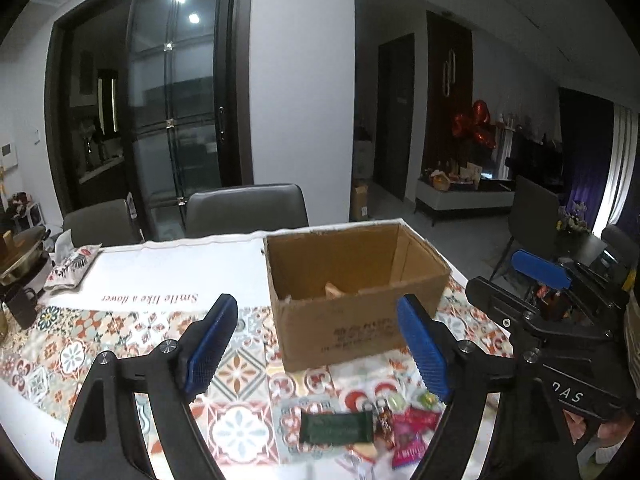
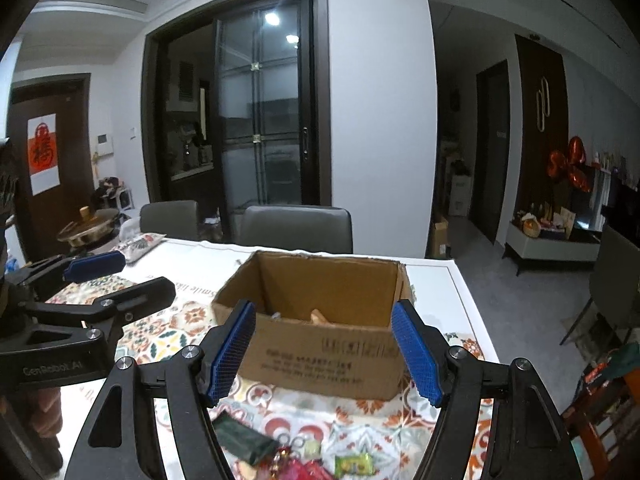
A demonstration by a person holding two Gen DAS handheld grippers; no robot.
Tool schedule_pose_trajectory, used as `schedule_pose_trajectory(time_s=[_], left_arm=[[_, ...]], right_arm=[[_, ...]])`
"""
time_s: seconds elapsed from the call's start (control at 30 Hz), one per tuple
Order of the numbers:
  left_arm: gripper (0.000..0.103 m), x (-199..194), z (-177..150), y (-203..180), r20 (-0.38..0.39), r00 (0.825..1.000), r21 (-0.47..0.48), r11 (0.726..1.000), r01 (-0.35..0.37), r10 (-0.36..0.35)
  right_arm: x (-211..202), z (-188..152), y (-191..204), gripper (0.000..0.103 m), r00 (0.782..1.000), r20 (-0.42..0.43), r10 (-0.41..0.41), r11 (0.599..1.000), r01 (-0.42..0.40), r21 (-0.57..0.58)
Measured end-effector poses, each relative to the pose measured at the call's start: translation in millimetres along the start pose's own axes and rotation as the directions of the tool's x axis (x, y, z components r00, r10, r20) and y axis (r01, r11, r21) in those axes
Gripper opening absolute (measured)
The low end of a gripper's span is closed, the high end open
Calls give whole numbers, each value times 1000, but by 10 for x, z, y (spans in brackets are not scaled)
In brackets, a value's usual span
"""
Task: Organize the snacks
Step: 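Move both tools back over the remaining snacks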
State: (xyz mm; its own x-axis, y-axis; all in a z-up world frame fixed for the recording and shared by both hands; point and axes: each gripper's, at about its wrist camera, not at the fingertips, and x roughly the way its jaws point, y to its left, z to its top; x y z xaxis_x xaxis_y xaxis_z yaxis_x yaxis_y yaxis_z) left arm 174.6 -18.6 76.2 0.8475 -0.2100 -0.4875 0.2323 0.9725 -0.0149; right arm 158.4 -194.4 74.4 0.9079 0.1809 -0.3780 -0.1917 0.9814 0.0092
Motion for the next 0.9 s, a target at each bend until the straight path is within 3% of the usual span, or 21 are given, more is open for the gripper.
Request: schedule_pose_trajectory(time_s=[0.23,0.57,0.9], left_arm=[[82,-240,-339,-81,-15,1000,23,1000,4,-4],[82,-203,-904,-175,-143,989,68,997,33,-23],[79,-68,-1366,-287,-255,965,74,993,87,-66]], right_arm=[[-205,-307,76,71,999,-30,31,999,-30,18],[-223,-829,94,71,986,-151,64,997,-57,55],[-94,-1310,140,71,955,-279,105,994,-88,71]])
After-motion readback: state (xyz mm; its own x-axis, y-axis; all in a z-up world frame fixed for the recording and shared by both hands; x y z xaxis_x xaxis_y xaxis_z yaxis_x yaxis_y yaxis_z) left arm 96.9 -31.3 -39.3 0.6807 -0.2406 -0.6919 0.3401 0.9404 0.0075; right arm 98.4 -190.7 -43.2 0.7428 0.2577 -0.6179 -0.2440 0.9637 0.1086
